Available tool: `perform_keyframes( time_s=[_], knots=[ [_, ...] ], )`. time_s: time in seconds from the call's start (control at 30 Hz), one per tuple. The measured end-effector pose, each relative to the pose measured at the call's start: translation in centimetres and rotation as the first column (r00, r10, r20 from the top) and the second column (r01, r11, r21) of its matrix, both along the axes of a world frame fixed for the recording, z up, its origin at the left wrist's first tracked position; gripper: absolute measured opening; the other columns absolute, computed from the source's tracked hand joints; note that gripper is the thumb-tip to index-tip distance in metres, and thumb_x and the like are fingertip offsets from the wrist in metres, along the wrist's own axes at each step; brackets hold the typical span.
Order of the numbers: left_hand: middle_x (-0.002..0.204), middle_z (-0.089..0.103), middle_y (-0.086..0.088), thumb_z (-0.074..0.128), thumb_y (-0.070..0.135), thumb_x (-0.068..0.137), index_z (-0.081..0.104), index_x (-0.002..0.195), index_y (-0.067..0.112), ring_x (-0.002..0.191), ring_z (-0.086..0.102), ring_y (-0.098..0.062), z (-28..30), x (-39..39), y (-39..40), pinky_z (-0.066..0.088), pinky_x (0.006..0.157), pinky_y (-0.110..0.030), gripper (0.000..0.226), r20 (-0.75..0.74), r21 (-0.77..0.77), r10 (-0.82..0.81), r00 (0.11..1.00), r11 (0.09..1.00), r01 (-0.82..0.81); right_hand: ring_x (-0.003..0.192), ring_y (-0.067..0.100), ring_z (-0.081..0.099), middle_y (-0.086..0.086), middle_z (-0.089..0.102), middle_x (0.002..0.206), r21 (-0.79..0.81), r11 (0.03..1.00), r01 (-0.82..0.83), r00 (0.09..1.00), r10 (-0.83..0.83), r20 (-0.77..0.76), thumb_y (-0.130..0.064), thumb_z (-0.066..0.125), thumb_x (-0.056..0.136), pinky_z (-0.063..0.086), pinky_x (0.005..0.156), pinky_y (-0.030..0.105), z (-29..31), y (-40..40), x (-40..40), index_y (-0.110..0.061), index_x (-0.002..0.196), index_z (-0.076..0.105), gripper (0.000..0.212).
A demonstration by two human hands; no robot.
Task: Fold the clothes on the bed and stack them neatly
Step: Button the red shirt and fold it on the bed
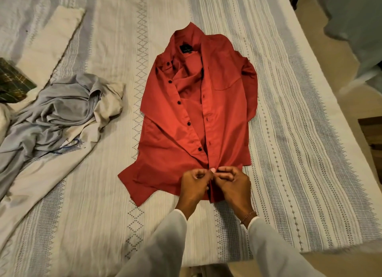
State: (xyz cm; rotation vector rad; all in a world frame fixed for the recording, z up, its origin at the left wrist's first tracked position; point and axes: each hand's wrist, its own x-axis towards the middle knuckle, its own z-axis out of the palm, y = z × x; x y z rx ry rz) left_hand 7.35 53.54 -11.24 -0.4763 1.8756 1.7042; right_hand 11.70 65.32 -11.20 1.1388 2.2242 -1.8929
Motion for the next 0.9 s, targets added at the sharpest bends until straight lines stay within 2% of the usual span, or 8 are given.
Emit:
perform_keyframes(
  time_s=[0.13,0.2,0.3,0.43,0.6,0.73,0.83,0.9],
  knots=[
    [0.069,0.065,-0.006,0.069,0.013,0.094,0.073,0.09,-0.002,0.062,0.057,-0.012,-0.1,0.1,0.0,0.048,0.055,-0.022,0.016,-0.009,-0.028,0.032,0.999,0.999,-0.032,0.072,-0.002,0.072,-0.009,0.075,0.079,0.085,0.996,-0.027,0.999,0.028,-0.016,-0.012,0.088,0.075,0.055,0.065,0.013,-0.1,-0.5,-0.2,-0.022,0.093,0.069,0.028],
    [0.071,0.068,-0.004,0.07,0.012,0.093,0.074,0.09,0.001,0.061,0.059,-0.008,-0.1,-0.1,0.1,0.049,0.054,-0.019,0.012,0.015,-0.039,0.057,0.998,0.998,-0.056,0.074,0.002,0.072,-0.009,0.075,0.081,0.112,0.992,-0.053,0.997,0.058,-0.046,-0.009,0.086,0.077,0.057,0.068,0.016,-0.2,-0.6,-0.2,-0.026,0.091,0.068,0.028],
    [0.078,0.073,-0.006,0.072,0.013,0.092,0.076,0.093,0.003,0.067,0.063,-0.008,0.0,-0.5,0.1,0.05,0.056,-0.018,0.011,0.069,-0.029,0.077,0.995,0.997,-0.075,0.077,0.003,0.072,-0.01,0.075,0.084,0.17,0.978,-0.117,0.986,0.135,-0.098,-0.007,0.084,0.079,0.06,0.073,0.022,-0.5,-0.6,0.0,-0.026,0.093,0.074,0.026],
    [0.077,0.073,-0.004,0.073,0.017,0.091,0.078,0.092,0.005,0.067,0.063,-0.008,-0.1,-0.9,-0.3,0.049,0.056,-0.018,0.013,0.115,-0.015,0.078,0.99,0.997,-0.076,0.083,0.0,0.072,-0.01,0.076,0.094,0.271,0.95,-0.154,0.972,0.195,-0.13,-0.01,0.084,0.08,0.06,0.078,0.023,-0.9,-0.5,0.3,-0.021,0.1,0.079,0.024],
    [0.077,0.072,-0.001,0.068,0.024,0.095,0.078,0.094,0.009,0.069,0.06,-0.009,-0.5,-1.0,-0.8,0.047,0.056,-0.018,0.018,0.113,-0.028,0.018,0.993,0.999,-0.015,0.092,0.0,0.072,-0.012,0.077,0.098,0.194,0.966,-0.172,0.967,0.203,-0.154,-0.011,0.082,0.082,0.057,0.084,0.019,-0.6,-0.4,0.3,-0.019,0.104,0.08,0.023],
    [0.08,0.074,-0.001,0.061,0.024,0.1,0.077,0.097,0.007,0.072,0.065,-0.007,-0.4,-0.9,-1.5,0.049,0.06,-0.019,0.023,0.095,0.008,-0.095,0.991,0.995,0.095,0.095,0.005,0.073,-0.014,0.078,0.097,0.059,0.982,-0.181,0.974,0.188,-0.124,-0.012,0.08,0.085,0.058,0.087,0.026,-0.4,-0.2,0.2,-0.018,0.105,0.08,0.02],
    [0.071,0.068,-0.003,0.063,0.016,0.099,0.071,0.098,-0.002,0.062,0.061,-0.007,0.1,-0.7,-1.8,0.046,0.055,-0.018,0.02,0.083,-0.011,-0.117,0.99,0.993,0.118,0.091,0.002,0.072,-0.013,0.078,0.094,0.127,0.967,-0.222,0.968,0.234,-0.086,-0.014,0.078,0.087,0.058,0.086,0.027,-0.4,0.1,0.4,-0.02,0.102,0.08,0.016],
    [0.064,0.064,-0.003,0.063,0.011,0.098,0.068,0.095,-0.002,0.053,0.059,-0.006,0.3,-0.5,-1.7,0.045,0.051,-0.019,0.013,0.097,-0.057,-0.185,0.978,0.98,0.191,0.085,-0.002,0.071,-0.013,0.077,0.089,0.223,0.92,-0.323,0.944,0.331,0.002,-0.019,0.076,0.089,0.058,0.082,0.026,-0.5,0.7,0.5,-0.022,0.096,0.081,0.009]
  ],
)
